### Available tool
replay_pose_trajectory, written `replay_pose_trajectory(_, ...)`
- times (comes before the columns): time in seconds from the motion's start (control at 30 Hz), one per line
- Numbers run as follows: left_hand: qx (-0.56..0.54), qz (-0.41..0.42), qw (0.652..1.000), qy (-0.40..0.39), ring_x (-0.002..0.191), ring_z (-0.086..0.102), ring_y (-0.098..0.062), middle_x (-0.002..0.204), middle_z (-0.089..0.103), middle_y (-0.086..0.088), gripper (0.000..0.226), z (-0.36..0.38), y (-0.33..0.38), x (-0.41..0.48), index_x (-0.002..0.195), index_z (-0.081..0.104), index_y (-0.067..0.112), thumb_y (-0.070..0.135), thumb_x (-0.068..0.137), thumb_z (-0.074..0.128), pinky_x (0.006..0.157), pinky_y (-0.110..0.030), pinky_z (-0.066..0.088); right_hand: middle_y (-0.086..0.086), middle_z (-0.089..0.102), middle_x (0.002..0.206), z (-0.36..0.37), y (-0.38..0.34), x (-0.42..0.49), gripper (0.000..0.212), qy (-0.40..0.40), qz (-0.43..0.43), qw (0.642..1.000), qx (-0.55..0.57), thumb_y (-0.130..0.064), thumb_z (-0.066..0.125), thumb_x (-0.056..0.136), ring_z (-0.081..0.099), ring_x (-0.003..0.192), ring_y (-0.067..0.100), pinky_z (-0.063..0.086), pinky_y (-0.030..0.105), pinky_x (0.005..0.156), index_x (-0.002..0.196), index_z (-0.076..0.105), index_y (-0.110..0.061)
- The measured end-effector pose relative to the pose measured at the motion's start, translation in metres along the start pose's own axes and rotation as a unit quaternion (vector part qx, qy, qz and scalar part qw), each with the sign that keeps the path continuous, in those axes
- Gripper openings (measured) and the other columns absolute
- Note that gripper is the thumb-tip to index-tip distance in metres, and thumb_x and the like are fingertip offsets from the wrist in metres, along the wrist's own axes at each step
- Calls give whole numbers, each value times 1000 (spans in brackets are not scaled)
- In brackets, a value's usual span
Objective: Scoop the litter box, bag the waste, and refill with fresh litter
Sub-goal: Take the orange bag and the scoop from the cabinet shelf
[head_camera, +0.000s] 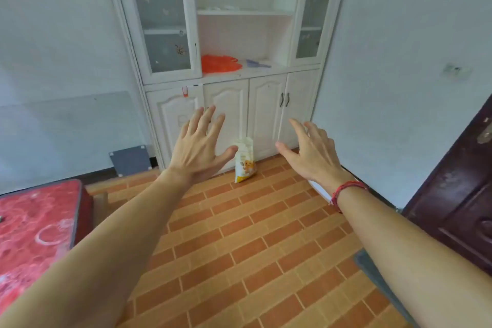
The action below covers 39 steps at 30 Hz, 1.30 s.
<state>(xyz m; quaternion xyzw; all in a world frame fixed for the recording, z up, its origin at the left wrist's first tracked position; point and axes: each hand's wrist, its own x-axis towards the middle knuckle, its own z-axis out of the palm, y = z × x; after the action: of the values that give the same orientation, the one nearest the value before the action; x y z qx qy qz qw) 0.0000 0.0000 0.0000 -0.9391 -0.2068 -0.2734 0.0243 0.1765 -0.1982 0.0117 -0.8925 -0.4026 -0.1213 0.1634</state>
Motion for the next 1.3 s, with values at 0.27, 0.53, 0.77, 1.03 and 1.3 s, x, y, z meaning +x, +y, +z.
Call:
replay_pose_trajectory(0.27,6,5,1000,-6,151,11,-33,164,15,-11,83,58,-56,91,154,25,19,71,89,28,120,-52,21,11,32,151,41,7,105,71,3,9,1000,-12,-68,33,90,33,135,33,31,49,108,150,21,-32)
replay_pose_trajectory(0.53,-9,11,1000,-11,151,13,-34,163,20,-13,83,102,-83,165,153,28,15,68,90,33,119,-51,20,10,30,152,73,15,184,69,-7,13,1000,-19,-66,34,91,30,137,31,29,49,109,150,20,-34)
replay_pose_trajectory(0.77,-14,11,1000,-15,150,14,-35,162,22,-13,84,150,-103,219,152,31,15,68,88,34,118,-52,22,12,29,154,104,30,255,70,-11,7,1000,-18,-64,35,92,29,138,32,28,48,109,151,19,-32)
replay_pose_trajectory(1.03,3,1,1000,-17,151,13,-34,163,20,-11,84,217,-118,321,153,30,16,70,88,33,118,-53,22,13,24,156,148,77,365,69,-22,2,1000,7,-65,35,92,23,142,31,26,49,110,151,19,-33)
replay_pose_trajectory(1.3,21,-21,999,-15,150,16,-34,162,23,-11,83,271,-129,426,152,33,16,69,88,34,117,-52,23,11,28,153,178,124,484,69,-29,-17,999,9,-64,36,92,28,138,29,29,48,108,151,22,-32)
